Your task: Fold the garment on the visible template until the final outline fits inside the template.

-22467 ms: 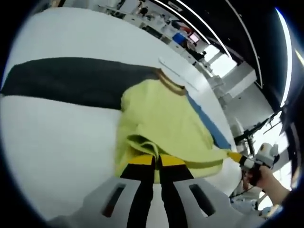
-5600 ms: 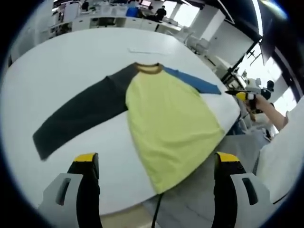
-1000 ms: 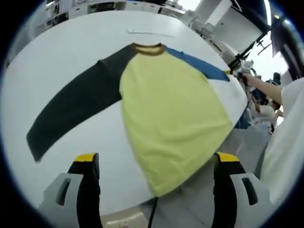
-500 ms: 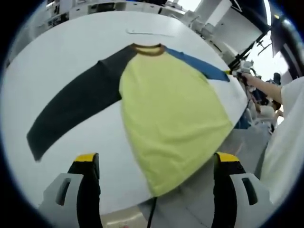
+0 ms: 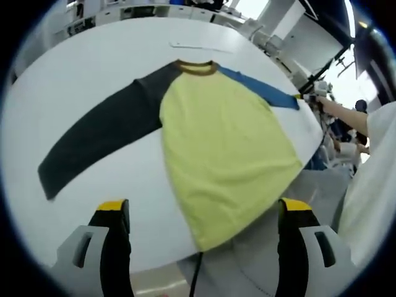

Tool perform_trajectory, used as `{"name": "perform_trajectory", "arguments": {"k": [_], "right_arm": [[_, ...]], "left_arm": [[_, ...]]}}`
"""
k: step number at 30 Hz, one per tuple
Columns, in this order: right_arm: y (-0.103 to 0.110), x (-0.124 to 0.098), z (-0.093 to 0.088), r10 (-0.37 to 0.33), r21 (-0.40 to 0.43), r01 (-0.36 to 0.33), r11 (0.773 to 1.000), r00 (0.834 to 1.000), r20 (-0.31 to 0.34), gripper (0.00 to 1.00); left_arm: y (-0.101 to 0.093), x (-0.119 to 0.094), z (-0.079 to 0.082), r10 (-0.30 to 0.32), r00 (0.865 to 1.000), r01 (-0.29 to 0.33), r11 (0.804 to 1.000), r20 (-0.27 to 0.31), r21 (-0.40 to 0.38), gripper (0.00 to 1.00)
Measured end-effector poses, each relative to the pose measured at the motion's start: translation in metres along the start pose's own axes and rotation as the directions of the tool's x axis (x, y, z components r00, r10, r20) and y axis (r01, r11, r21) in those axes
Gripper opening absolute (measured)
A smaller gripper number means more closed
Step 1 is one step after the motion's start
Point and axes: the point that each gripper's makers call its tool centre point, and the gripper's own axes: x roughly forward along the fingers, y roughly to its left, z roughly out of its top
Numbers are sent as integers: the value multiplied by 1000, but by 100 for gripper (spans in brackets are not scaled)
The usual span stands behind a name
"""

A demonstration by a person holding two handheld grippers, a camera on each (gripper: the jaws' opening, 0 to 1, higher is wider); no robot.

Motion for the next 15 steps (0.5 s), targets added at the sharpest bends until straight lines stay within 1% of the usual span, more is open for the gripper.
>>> {"name": "perform_trajectory", "arguments": {"k": [5,8,10,14,15], "right_arm": [[-9,-4,10,-9,-6,9,1000,1000,0,2],[-10,-7,13,-12,-39,12,999,1000,-4,2],[-5,-16,14,-16,-44,16,999,1000,-6,2],[-7,-25,25,-23,-55,23,998,1000,1,2],[-4,-30,29,-27,-64,27,998,1000,0,2]], "left_arm": [[-2,-2,-1,-3,1000,3,1000,17,0,96],[-4,-4,-3,-8,1000,8,1000,26,-1,96],[-5,-6,-3,-11,999,11,1000,32,0,96],[-6,-10,-3,-14,999,14,1000,52,0,96],[-6,-11,-4,-14,998,14,1000,55,0,96]]}}
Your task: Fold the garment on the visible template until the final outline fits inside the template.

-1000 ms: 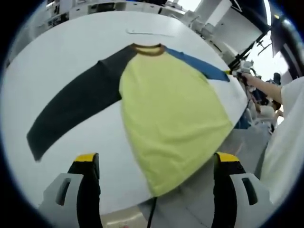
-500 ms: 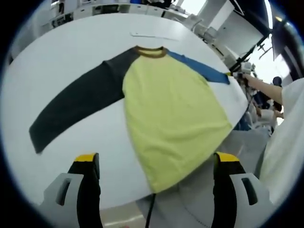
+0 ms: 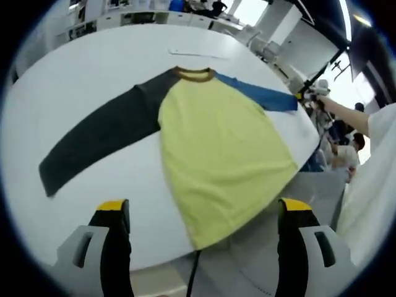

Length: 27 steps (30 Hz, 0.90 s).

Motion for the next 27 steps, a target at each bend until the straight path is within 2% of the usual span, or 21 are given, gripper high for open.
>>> {"name": "perform_trajectory", "arguments": {"k": [3,7,9,20,27], "right_arm": [[1,-6,6,-3,-19,3,1000,1000,5,2],[13,-17,18,-7,-59,7,998,1000,16,2],[22,-26,18,-8,-74,9,997,1000,18,2],[29,-40,28,-11,-104,15,995,999,38,2],[30,-50,42,-30,-123,36,992,998,48,2]], "left_arm": [[0,-3,-1,0,1000,0,1000,11,0,96],[-2,-7,-2,-7,999,7,1000,33,1,96],[-2,-9,-3,-8,999,7,1000,40,1,96],[0,-22,-12,-11,998,12,1000,69,-11,96],[-2,-24,-12,-23,996,24,1000,89,-3,96]]}}
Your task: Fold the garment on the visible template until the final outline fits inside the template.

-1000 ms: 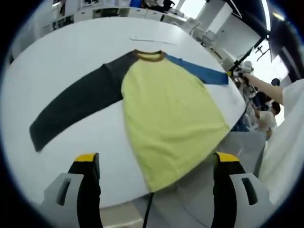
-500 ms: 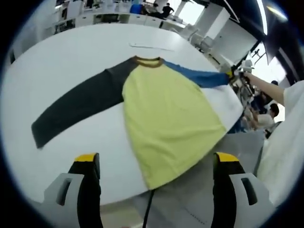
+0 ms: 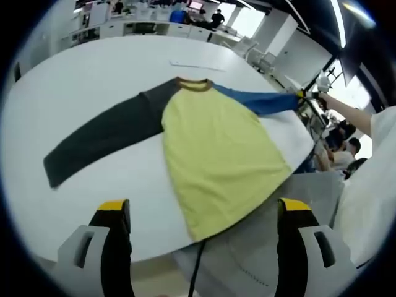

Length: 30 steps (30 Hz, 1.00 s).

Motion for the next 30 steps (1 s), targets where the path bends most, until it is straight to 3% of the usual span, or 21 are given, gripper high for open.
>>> {"name": "perform_trajectory", "arguments": {"k": [8,10,12,16,22,25,30], "right_arm": [[15,-13,24,6,-71,-5,997,1000,9,2],[16,-16,27,4,-81,-4,997,1000,6,2],[19,-19,32,5,-88,-4,996,1000,7,2],[25,-26,41,10,-110,-9,994,1000,13,2],[57,-51,57,47,-171,-42,984,999,23,2],[54,-56,59,67,-176,-61,983,997,26,2],[87,-76,76,111,-202,-102,974,993,35,2]], "left_arm": [[-1,-3,-6,-13,1000,13,1000,17,-3,95],[-1,-5,-5,-21,999,22,1000,35,-14,95],[-7,-7,1,-51,995,56,997,89,-53,95],[-9,-7,1,-52,995,55,998,84,-27,95],[-11,-8,5,-59,994,60,998,96,-6,96],[-12,-8,6,-65,993,66,998,97,2,96],[-14,-9,3,-77,992,77,997,103,9,96]]}}
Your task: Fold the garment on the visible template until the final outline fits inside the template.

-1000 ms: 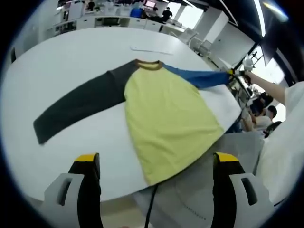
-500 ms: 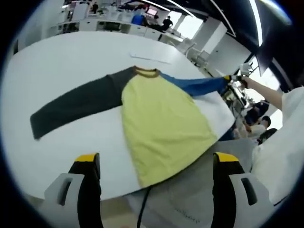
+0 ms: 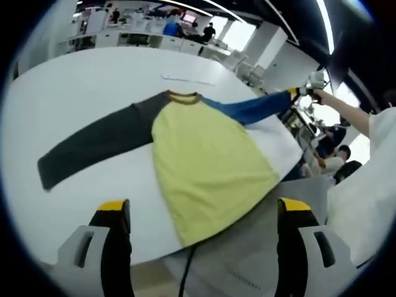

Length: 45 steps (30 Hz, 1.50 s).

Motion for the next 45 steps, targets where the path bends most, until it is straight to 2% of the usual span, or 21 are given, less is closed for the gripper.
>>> {"name": "perform_trajectory", "arguments": {"k": [6,10,18,22,26,29,36,40,45], "right_arm": [[40,-12,32,81,-65,-80,995,997,18,2],[60,-13,45,136,-93,-133,987,991,21,2],[82,-9,63,191,-114,-186,976,981,31,2],[99,-13,78,241,-80,-234,969,967,80,2],[115,-17,89,278,-84,-270,959,955,107,2],[131,-20,94,305,-117,-292,949,946,109,2],[164,-18,105,369,-122,-355,927,921,121,2],[189,-17,113,424,-121,-410,904,896,130,2],[214,-8,116,456,-130,-442,888,882,120,2]], "left_arm": [[2,-5,-3,-1,1000,1,1000,11,-2,96],[2,-7,-4,0,1000,0,1000,19,-4,96],[3,-14,-7,7,999,-7,1000,34,-12,96],[3,-16,-8,11,999,-11,1000,35,-10,96],[2,-18,-8,9,999,-9,1000,35,-1,96],[-1,-18,-9,6,999,-6,1000,36,3,96],[-5,-21,-14,2,999,-3,1000,35,6,96],[-5,-26,-19,7,999,-7,1000,36,4,96],[-5,-32,-24,16,999,-16,1000,37,-1,95]]}}
